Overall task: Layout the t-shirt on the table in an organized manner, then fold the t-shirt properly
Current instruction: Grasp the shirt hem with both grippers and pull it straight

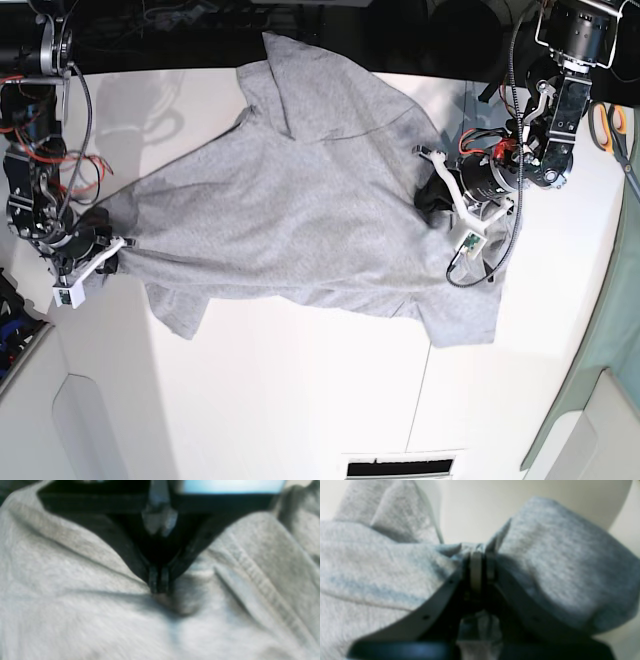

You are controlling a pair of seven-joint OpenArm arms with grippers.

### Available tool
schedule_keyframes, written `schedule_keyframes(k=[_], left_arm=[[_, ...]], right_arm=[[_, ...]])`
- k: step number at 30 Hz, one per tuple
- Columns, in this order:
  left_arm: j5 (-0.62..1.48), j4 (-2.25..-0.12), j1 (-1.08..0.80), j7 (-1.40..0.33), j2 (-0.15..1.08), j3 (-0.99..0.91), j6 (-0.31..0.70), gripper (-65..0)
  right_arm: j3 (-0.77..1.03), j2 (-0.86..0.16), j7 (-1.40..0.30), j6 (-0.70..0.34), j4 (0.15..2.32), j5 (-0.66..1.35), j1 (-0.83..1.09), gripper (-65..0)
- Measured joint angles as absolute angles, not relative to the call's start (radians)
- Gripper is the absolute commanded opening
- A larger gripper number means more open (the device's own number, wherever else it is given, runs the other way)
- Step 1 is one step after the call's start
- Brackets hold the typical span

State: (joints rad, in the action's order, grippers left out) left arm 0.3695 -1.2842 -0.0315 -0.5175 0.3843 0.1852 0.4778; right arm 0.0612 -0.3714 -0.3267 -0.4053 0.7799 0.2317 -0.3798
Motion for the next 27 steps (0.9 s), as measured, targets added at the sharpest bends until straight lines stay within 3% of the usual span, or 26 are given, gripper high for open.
schedule_keyframes(k=[5,10,18,19,20,23,25,27], left_arm=[[0.323,-1.122,0.13,-0.521,0.385,0.186,0.443,-65.0],[0.279,-1.01,0.251,-0.554,0.391,0.185,0.419,-65.0],[0.286,-0.962,0.355,-0.653,0.408,0.189,0.421,-65.0],[0.311,-0.979,0.354,-0.685,0.416,0.189,0.436,-65.0],[0.35,-0.997,0.348,-0.711,0.424,0.189,0.454,-65.0],[0.452,-1.081,0.317,-0.749,0.451,0.19,0.489,-53.6],[0.504,-1.15,0.299,-0.754,0.472,0.191,0.501,-48.6],[0.543,-1.218,0.279,-0.752,0.498,0.191,0.506,-48.1]], right_arm=[[0.067,-0.381,-0.319,-0.451,0.878,0.326,-0.251,-65.0],[0.067,-0.374,-0.411,-0.488,1.133,0.465,-0.046,-65.0],[0.093,-0.326,-0.487,-0.471,1.452,0.447,0.141,-65.0],[0.112,-0.323,-0.486,-0.462,1.475,0.45,0.135,-62.5],[0.131,-0.324,-0.482,-0.447,1.493,0.46,0.127,-55.4],[0.198,-0.327,-0.476,-0.396,1.501,0.486,0.091,-36.1],[0.228,-0.327,-0.48,-0.351,1.494,0.483,0.06,-31.8],[0.243,-0.327,-0.492,-0.342,1.471,0.482,0.013,-31.8]])
